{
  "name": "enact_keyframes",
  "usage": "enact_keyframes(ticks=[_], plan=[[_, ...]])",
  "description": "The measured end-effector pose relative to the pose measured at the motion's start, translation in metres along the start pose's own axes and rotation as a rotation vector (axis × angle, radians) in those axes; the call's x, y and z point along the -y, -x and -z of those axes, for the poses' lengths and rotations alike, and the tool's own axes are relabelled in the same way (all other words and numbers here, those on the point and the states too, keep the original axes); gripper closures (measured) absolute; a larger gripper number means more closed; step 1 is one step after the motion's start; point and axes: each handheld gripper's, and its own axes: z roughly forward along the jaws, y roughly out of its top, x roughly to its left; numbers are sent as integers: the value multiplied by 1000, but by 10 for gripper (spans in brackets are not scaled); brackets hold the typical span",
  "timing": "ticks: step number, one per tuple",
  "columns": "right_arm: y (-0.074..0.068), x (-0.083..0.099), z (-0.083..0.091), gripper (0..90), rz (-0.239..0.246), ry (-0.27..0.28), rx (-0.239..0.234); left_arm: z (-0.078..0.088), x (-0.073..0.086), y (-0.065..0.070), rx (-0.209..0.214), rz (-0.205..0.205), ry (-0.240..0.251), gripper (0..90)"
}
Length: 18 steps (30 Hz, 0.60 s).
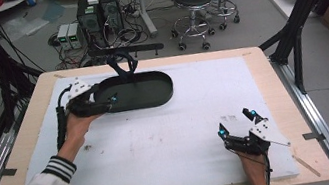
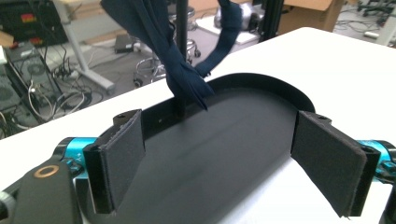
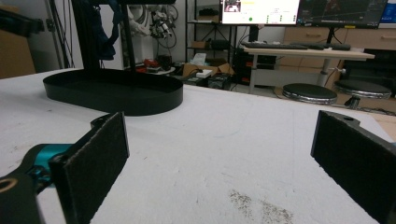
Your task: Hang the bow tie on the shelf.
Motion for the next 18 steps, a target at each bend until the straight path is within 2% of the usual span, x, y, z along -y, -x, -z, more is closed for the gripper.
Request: enact_keyframes(ticks=[8, 12, 16, 18], plan=[[-1, 0, 0, 32, 6, 2, 5, 63, 46, 2, -17, -35, 67, 180], [-1, 0, 0, 31, 4, 4, 7, 91, 76, 3, -36, -50, 123, 180], [-2, 0, 0, 32, 6, 0, 8, 114, 100, 2, -73, -10, 204, 180], [-1, 0, 0, 32, 6, 3, 9, 121, 109, 1, -69, 6, 220, 180]])
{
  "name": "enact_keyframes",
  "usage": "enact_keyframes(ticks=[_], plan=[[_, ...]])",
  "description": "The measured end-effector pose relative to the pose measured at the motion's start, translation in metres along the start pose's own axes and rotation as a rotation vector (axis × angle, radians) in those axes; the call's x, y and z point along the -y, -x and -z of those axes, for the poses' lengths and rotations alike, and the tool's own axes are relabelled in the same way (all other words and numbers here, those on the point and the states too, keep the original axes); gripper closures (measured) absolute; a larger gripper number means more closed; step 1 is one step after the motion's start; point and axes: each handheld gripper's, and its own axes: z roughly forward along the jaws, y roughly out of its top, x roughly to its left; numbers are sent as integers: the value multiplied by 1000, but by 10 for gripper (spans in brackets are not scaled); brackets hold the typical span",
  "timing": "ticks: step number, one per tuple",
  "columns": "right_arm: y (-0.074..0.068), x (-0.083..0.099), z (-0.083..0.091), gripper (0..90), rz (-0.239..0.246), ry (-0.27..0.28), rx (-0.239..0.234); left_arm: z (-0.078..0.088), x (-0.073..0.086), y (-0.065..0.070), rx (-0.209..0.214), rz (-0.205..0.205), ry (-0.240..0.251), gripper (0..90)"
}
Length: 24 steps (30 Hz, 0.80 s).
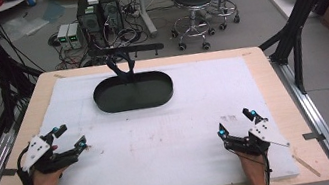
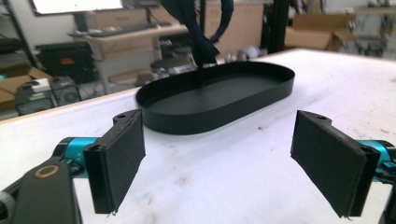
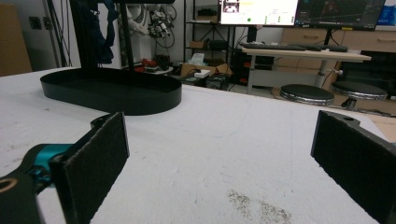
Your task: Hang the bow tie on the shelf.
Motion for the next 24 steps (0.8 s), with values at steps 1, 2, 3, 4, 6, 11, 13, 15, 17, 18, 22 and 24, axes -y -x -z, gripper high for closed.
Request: enact_keyframes(ticks=[1, 2, 3, 4, 6, 11, 13, 15, 17, 18, 22, 24], plan=[[0, 0, 0, 31, -1, 0, 0, 4, 4, -1, 1, 9, 16, 180], [0, 0, 0, 32, -2, -1, 1, 6, 4, 0, -5, 9, 39, 175], [0, 0, 0, 32, -3, -1, 0, 7, 3, 1, -7, 8, 46, 169], [0, 0, 0, 32, -2, -1, 1, 8, 2, 2, -6, 0, 42, 165], [0, 0, 0, 31, 0, 0, 3, 7, 5, 3, 3, -20, 31, 165], [0, 0, 0, 31, 2, 3, 2, 9, 6, 3, 1, -10, 58, 167], [0, 0, 0, 32, 5, 2, 4, 10, 6, 1, -2, 6, 65, 168], [-1, 0, 0, 31, 5, -1, 1, 10, 6, 0, 1, 18, 66, 169], [-1, 0, 0, 32, 8, 1, 2, 11, 7, -1, 6, 28, 70, 169], [-1, 0, 0, 32, 8, 3, 0, 11, 7, -1, 4, 28, 73, 171], [0, 0, 1, 32, 12, 9, 4, 11, 7, 0, 7, 14, 80, 175], [0, 0, 1, 31, 9, 11, 4, 12, 7, 0, 9, 11, 85, 174]])
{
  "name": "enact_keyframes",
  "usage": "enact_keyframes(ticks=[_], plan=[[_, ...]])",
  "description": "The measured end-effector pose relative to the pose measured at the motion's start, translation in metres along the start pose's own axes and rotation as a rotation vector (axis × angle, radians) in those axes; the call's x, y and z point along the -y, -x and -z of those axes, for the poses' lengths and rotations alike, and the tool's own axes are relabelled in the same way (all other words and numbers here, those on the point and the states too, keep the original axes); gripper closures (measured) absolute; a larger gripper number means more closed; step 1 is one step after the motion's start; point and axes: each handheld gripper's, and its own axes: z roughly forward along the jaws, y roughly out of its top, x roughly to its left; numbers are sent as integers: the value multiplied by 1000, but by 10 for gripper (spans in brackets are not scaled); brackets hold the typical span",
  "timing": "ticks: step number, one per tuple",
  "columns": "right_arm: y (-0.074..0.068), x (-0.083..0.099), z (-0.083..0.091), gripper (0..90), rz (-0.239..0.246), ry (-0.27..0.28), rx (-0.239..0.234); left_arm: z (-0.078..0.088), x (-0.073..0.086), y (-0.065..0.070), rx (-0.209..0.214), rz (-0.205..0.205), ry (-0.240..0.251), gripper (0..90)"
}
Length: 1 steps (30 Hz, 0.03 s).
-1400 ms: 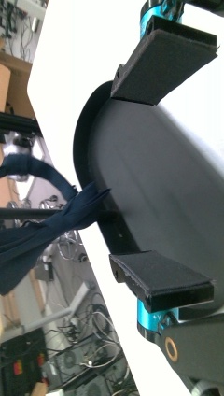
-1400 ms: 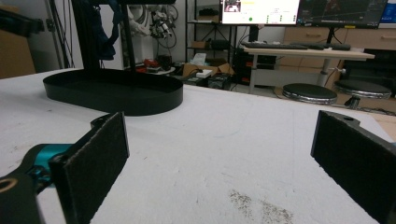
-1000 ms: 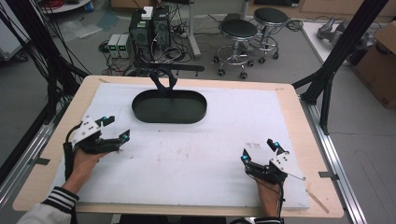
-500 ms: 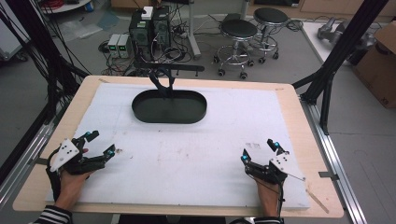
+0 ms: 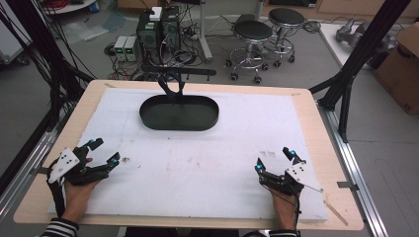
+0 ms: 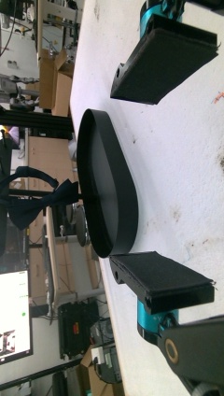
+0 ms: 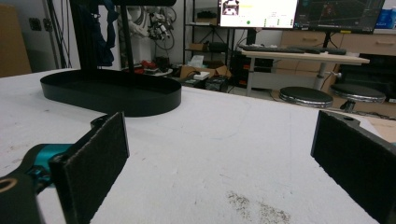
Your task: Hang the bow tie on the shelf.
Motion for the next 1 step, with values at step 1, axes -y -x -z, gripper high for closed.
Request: enact_keyframes(ticks=[1], plan=[[0, 0, 0, 32, -3, 2, 0, 0, 0, 0, -2, 6, 6, 174]])
